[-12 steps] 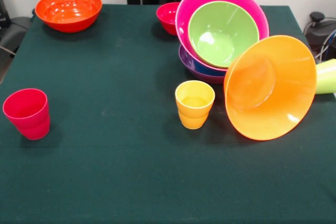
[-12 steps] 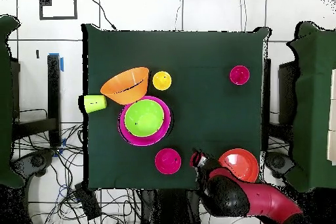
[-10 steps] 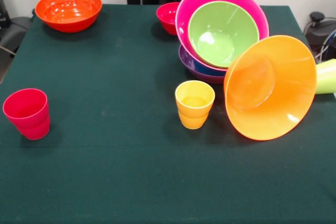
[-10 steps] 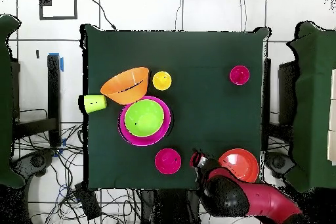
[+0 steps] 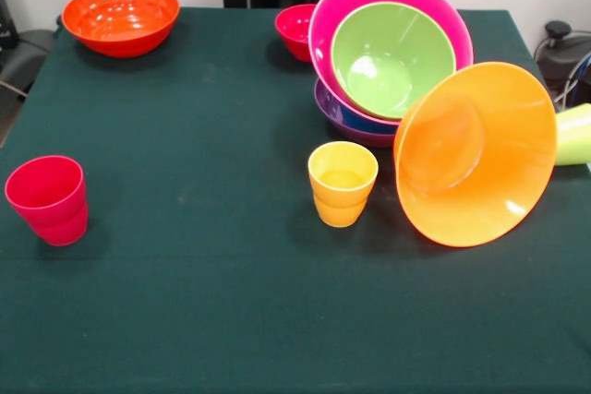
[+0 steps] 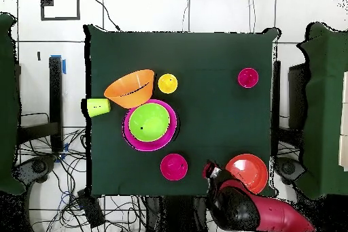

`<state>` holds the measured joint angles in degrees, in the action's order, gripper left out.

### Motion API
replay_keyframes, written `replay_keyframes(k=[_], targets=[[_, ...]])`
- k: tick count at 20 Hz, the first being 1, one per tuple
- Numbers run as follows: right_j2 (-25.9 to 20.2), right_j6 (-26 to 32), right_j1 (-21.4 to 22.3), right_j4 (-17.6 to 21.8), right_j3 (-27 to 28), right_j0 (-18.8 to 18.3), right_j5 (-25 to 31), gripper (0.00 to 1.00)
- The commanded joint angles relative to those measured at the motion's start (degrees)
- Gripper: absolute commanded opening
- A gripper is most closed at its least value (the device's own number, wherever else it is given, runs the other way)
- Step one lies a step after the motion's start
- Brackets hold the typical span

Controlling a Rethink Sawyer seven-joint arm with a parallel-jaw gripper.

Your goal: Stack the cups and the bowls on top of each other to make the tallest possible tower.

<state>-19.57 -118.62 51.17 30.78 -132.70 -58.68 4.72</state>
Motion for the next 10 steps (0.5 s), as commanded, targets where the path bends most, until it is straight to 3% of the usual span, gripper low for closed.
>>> replay_keyframes(k=[1,10], targets=[[2.12,0.74,-7.28,4.25,7.85,-3.17,2.89,1.0],[2.62,1.96,-15.47,9.99,12.84,-6.58,-0.56,1.0]])
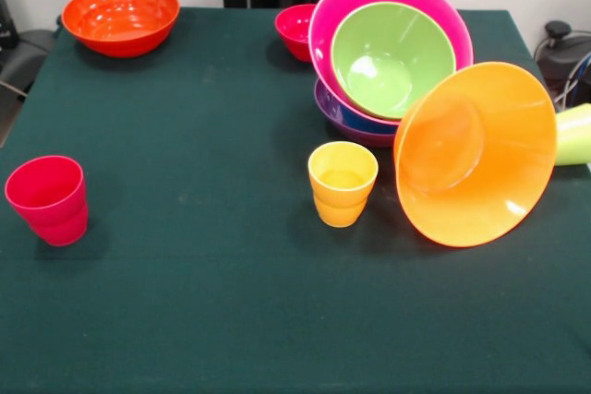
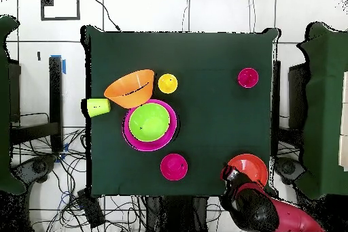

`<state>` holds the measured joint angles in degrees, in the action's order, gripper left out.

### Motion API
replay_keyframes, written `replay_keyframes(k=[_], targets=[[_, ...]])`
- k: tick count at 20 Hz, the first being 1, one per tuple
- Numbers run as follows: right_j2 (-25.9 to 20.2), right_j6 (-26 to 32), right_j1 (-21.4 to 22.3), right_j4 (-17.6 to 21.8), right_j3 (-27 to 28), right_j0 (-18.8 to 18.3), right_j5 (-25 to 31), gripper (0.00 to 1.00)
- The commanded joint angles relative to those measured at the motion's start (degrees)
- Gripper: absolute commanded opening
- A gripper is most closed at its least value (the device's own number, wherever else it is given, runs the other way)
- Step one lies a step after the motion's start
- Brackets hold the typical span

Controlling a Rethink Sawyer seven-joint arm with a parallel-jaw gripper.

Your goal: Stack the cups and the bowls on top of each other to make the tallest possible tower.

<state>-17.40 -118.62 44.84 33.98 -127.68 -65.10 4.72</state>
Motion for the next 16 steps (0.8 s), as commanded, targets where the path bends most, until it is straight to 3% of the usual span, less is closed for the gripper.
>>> replay_keyframes(k=[1,6,16], targets=[[1.03,1.61,-10.02,7.63,8.35,-0.02,-1.28,1.0],[2.4,0.84,-15.2,11.67,12.1,-0.39,-4.28,1.0],[2.17,0.32,-17.91,13.91,14.53,-0.71,-4.25,1.0]])
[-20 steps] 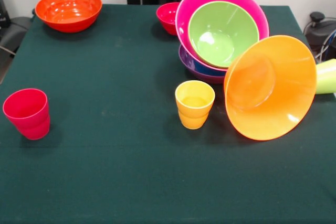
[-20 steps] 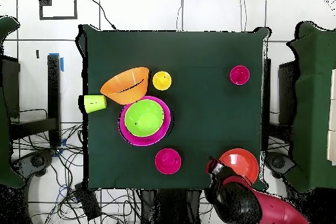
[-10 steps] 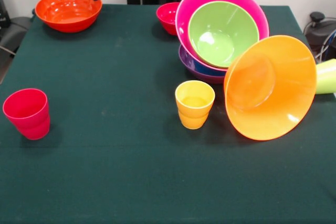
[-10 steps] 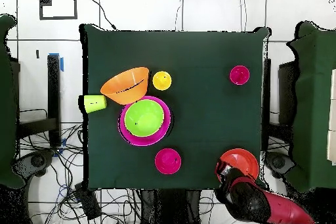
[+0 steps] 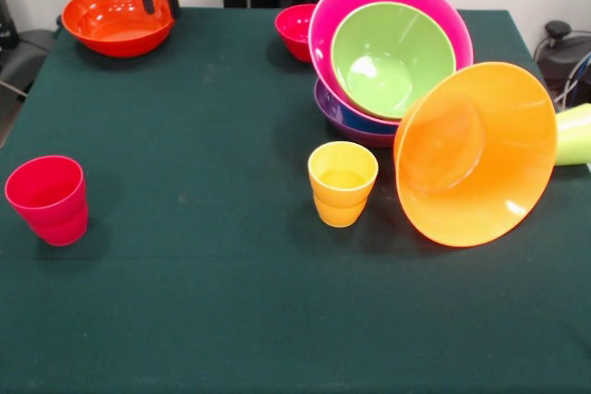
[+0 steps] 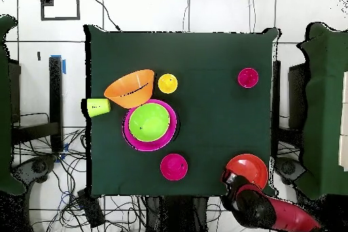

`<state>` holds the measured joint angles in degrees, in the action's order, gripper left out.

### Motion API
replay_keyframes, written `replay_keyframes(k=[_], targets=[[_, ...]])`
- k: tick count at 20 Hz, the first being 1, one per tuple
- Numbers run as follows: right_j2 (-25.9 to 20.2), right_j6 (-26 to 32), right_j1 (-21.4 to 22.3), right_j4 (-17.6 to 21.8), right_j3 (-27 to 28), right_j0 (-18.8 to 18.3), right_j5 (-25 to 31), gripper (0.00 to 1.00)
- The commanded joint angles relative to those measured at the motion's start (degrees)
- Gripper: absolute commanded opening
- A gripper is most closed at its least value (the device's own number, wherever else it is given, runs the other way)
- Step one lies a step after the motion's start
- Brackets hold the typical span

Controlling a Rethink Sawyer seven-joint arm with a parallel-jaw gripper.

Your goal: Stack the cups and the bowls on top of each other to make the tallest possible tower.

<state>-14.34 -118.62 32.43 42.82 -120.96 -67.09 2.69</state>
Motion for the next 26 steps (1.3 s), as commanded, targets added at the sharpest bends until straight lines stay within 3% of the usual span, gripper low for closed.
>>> replay_keyframes(k=[1,18,26], targets=[[-1.03,0.49,-5.92,5.32,8.2,1.06,-2.01,1.0],[-3.46,3.81,-8.37,7.81,10.94,-2.05,2.58,1.0],[-2.89,3.86,-9.32,8.86,11.53,-2.14,2.21,1.0]])
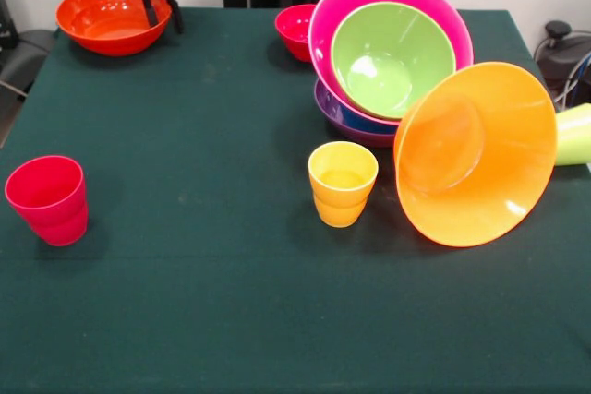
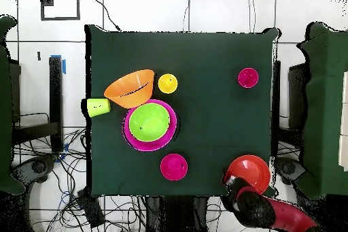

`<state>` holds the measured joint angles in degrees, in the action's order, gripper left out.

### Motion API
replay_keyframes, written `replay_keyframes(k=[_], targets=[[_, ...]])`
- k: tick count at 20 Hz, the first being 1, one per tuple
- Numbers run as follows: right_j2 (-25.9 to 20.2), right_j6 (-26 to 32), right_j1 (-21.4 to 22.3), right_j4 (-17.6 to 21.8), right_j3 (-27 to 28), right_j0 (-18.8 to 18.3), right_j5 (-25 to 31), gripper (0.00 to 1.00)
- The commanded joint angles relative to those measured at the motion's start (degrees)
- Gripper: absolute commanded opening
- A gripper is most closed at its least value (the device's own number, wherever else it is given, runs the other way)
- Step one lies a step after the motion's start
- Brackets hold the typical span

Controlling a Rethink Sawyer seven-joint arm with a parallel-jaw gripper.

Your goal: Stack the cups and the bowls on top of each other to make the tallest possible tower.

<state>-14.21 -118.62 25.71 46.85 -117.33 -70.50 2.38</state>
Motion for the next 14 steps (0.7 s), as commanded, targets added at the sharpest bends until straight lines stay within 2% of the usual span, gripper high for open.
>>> replay_keyframes(k=[1,6,7,14], targets=[[-3.12,3.88,-2.62,4.86,7.97,1.18,2.61,1.0],[-2.35,2.83,-2.61,5.03,8.22,1.89,2.05,1.0],[-2.13,2.34,-2.58,5.12,8.28,2.14,1.96,0.0],[-0.32,0.47,-2.42,5.53,8.65,3.92,-0.17,0.0]])
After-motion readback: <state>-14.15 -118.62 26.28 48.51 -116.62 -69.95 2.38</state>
